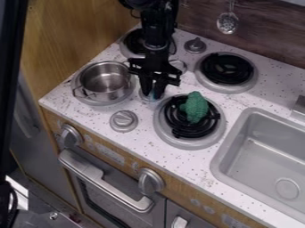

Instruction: Move the blue spatula to the right of the two middle burner switches

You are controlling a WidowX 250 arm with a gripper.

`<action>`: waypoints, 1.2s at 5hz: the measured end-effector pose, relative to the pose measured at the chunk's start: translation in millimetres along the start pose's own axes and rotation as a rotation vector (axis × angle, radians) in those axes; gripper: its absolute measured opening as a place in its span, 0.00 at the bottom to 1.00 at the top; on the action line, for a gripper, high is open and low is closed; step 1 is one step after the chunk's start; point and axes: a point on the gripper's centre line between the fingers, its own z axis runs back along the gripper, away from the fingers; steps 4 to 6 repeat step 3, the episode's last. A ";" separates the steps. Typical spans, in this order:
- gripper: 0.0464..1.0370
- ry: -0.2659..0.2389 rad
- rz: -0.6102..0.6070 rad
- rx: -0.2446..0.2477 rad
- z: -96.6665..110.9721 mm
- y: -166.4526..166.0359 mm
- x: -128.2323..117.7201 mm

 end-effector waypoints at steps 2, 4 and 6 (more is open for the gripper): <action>0.96 -0.089 0.019 -0.036 48.3 -5.9 -7.3; 0.96 -0.114 0.049 -0.034 65.9 -11.2 -24.4; 0.96 -0.114 0.049 -0.034 65.9 -11.2 -24.4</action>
